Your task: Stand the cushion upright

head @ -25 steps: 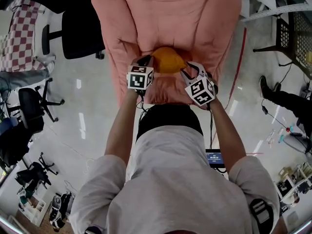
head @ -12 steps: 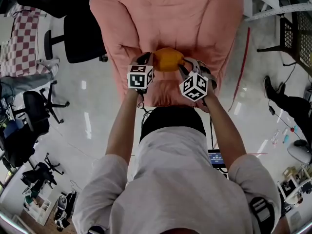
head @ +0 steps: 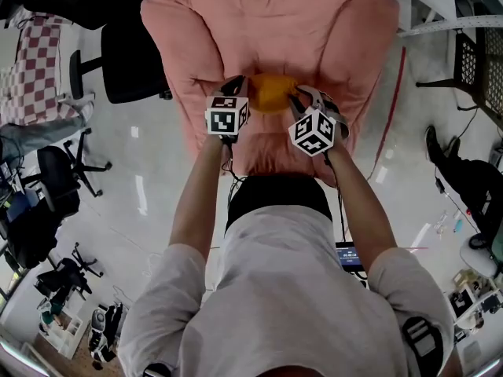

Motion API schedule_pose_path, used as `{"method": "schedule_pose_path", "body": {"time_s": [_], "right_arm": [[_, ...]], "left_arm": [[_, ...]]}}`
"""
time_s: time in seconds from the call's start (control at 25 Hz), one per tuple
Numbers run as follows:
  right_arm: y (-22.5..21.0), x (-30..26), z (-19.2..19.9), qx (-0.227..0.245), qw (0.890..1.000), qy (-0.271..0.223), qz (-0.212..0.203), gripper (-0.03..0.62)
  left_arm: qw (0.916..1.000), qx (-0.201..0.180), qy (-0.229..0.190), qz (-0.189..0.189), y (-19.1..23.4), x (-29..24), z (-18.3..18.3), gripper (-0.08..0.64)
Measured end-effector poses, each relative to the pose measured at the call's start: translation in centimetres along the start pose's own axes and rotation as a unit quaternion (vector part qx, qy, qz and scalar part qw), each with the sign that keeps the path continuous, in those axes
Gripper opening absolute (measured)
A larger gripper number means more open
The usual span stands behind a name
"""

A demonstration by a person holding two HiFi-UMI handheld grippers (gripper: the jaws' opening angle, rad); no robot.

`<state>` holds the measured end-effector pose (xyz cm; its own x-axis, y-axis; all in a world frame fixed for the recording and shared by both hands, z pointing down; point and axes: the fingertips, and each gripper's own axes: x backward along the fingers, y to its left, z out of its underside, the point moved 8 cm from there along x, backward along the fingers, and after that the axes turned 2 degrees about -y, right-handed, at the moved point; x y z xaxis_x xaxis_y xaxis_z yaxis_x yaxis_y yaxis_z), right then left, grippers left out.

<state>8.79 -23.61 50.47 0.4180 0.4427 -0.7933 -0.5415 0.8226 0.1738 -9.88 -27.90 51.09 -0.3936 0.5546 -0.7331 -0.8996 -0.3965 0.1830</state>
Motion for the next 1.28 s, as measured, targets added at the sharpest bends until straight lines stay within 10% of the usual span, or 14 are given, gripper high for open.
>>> {"method": "schedule_pose_path", "body": {"time_s": [1.28], "right_arm": [[-7.6, -5.8, -1.4, -0.044, 0.999, -0.013, 0.029, 0.107]], "left_arm": [[0.9995, -0.005, -0.021, -0.023, 3.6, -7.6, -5.6, 0.032]]}}
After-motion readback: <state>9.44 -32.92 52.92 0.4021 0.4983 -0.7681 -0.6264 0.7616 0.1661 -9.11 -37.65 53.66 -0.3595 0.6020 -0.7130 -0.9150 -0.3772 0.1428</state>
